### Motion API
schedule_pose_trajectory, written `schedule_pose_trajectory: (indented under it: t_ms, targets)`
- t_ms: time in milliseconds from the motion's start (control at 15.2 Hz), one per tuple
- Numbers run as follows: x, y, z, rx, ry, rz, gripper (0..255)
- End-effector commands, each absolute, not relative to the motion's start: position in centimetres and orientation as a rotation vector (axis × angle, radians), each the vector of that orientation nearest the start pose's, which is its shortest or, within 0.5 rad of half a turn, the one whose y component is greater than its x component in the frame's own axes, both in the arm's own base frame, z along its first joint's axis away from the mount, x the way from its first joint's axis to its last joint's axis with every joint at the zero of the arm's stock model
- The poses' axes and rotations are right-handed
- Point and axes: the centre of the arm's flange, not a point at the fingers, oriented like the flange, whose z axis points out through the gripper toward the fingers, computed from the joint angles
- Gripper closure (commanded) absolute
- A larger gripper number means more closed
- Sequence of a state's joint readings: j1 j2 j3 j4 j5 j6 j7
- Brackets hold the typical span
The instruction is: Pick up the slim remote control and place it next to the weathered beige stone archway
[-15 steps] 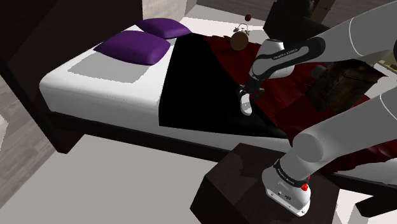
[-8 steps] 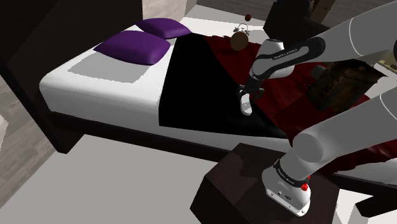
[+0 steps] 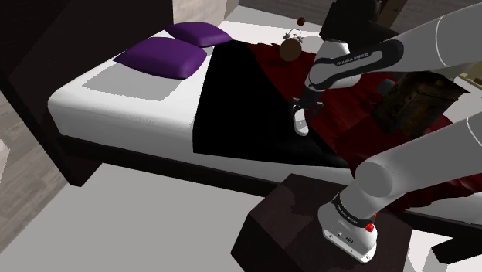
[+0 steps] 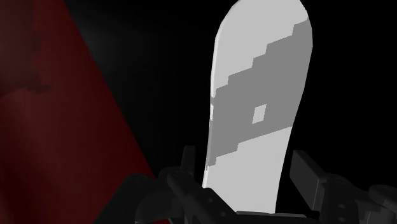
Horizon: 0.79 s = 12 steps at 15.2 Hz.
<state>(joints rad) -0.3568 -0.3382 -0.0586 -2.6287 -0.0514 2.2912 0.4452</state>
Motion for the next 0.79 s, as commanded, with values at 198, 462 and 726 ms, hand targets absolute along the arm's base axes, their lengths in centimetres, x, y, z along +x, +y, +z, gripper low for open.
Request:
schedule_pose_trajectory:
  t_ms: [198, 462, 726]
  targets:
    - [36.9, -16.4, 38.6, -2.897, 1.265, -0.001, 255]
    - [36.9, -16.4, 40.7, -2.897, 1.265, -0.001, 255]
    - [36.9, -16.4, 42.9, -2.897, 1.265, -0.001, 255]
